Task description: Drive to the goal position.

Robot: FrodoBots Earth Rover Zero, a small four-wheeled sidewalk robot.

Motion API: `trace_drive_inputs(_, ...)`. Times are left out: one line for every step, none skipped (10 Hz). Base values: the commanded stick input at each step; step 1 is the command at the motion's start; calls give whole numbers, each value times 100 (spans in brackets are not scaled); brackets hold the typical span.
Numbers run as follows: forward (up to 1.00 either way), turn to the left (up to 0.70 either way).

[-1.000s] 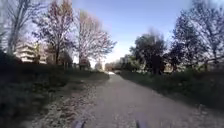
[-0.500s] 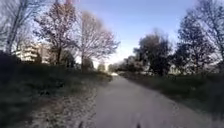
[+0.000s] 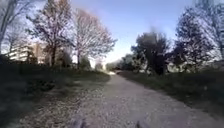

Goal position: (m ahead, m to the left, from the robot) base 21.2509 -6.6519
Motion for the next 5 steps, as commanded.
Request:
trace_drive_inputs(70,0)
trace_drive_inputs(70,-13)
trace_drive_inputs(70,-13)
trace_drive_inputs(70,-9)
trace_drive_inputs(70,-5)
